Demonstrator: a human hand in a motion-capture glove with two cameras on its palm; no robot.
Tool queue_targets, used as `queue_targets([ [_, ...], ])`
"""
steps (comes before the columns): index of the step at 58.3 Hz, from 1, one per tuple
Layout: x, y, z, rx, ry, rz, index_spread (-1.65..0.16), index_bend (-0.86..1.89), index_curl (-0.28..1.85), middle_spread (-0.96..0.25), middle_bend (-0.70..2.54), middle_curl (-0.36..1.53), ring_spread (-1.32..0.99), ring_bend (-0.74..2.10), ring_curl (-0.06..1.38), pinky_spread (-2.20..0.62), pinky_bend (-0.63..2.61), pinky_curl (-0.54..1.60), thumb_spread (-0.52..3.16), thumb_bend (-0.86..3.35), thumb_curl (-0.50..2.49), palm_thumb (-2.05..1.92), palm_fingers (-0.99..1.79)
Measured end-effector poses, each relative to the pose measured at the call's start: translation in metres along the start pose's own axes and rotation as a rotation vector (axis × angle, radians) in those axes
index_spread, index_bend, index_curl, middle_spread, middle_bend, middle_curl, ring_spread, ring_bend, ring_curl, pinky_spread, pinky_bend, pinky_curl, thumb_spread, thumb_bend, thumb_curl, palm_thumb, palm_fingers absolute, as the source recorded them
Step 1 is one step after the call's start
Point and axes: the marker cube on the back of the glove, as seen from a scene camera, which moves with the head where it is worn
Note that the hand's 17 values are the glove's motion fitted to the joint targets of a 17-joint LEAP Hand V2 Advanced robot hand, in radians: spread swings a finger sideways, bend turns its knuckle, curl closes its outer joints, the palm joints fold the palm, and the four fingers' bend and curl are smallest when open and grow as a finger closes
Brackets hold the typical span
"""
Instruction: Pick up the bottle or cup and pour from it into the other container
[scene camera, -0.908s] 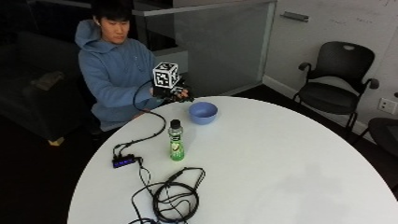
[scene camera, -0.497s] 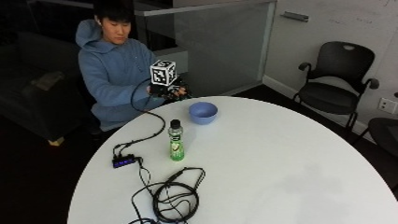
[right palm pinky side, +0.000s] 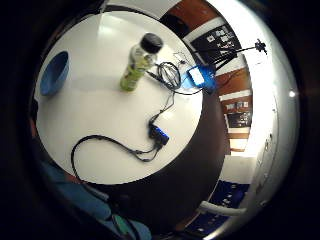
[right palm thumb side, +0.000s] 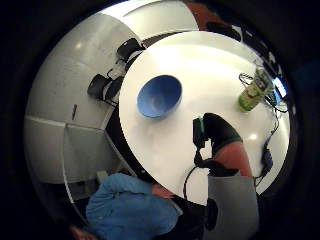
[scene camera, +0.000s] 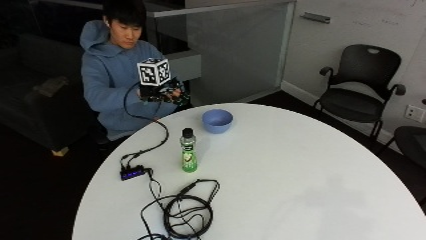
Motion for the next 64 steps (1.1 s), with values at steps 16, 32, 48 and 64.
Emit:
queue_targets([
  [16,0.094,0.002,-0.022,0.032,-0.076,0.090,-0.36,0.16,0.32,-0.04,0.20,0.31,0.17,0.28,0.25,0.27,0.18,0.24,1.04,-0.03,0.42,0.76,0.20],
  [32,0.175,-0.021,0.029,0.075,-0.451,0.161,-0.34,0.14,0.29,-0.02,0.24,0.33,0.16,0.32,0.27,0.27,0.19,0.26,0.97,-0.05,0.41,0.67,0.18],
  [48,0.201,-0.049,0.101,0.140,-0.678,0.158,-0.31,0.11,0.24,0.00,0.23,0.34,0.17,0.40,0.30,0.28,0.24,0.31,0.92,-0.04,0.38,0.57,0.19],
  [64,0.181,-0.068,0.149,0.179,-0.857,0.115,-0.27,0.11,0.21,0.03,0.25,0.35,0.16,0.46,0.31,0.30,0.29,0.34,0.89,-0.03,0.38,0.60,0.27],
])
